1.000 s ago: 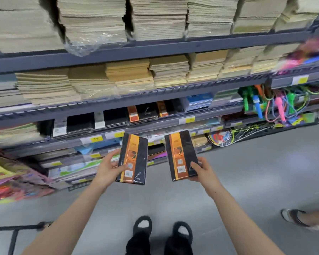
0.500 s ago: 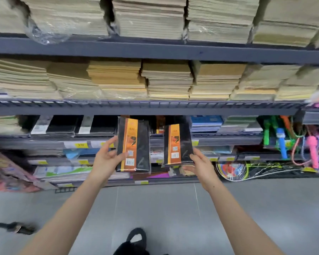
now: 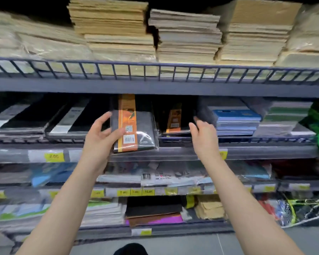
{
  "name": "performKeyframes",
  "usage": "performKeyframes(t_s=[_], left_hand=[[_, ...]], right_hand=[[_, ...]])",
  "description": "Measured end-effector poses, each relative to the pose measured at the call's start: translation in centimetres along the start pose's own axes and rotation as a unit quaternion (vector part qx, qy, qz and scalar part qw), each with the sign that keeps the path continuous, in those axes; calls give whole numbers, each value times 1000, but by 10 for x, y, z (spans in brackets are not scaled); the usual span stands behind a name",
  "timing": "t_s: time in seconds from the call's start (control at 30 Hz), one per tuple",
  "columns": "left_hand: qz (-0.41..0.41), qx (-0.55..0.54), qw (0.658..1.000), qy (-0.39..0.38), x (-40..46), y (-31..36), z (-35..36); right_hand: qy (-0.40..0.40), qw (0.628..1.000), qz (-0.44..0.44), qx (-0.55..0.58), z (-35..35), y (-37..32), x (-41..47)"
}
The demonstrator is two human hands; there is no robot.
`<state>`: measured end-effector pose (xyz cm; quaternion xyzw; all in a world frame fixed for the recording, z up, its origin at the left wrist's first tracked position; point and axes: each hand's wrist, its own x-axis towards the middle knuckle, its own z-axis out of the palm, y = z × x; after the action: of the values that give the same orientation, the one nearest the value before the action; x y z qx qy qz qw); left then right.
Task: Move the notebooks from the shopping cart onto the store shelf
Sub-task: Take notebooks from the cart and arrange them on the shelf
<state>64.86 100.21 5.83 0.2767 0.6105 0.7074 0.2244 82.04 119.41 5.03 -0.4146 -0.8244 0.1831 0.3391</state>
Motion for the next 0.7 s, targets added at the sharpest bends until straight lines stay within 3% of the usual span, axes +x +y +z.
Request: performKeyframes(t_s=[0.07, 0.13, 0.33, 0.7], left_hand=[[28, -14, 1000, 1, 0, -9, -3], [39, -18, 999, 4, 1, -14, -9], [64, -20, 998, -5, -2, -6, -9], [68, -38, 997, -7, -12, -2, -5]], right_hand=[[85, 988, -64, -108, 12, 10, -7], [110, 981, -89, -134, 20, 14, -10], [-19, 974, -211, -78, 18, 16, -10], [-62, 976, -207, 15, 9, 14, -12]])
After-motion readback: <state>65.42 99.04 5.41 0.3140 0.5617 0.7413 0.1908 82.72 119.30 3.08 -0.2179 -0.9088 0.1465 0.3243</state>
